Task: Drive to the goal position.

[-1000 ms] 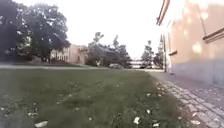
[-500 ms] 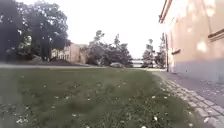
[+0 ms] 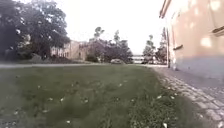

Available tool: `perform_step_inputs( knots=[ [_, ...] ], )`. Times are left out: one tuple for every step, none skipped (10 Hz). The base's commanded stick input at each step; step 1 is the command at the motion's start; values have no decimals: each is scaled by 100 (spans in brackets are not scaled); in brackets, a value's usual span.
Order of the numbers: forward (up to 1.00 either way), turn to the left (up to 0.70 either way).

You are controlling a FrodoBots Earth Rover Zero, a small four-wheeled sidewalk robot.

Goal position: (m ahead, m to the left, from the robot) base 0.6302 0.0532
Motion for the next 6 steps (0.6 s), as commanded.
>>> perform_step_inputs(
  knots=[
    [44, 2],
    [44, 2],
    [44, 2],
    [44, 2],
    [44, 2],
    [44, -1]
  ],
)
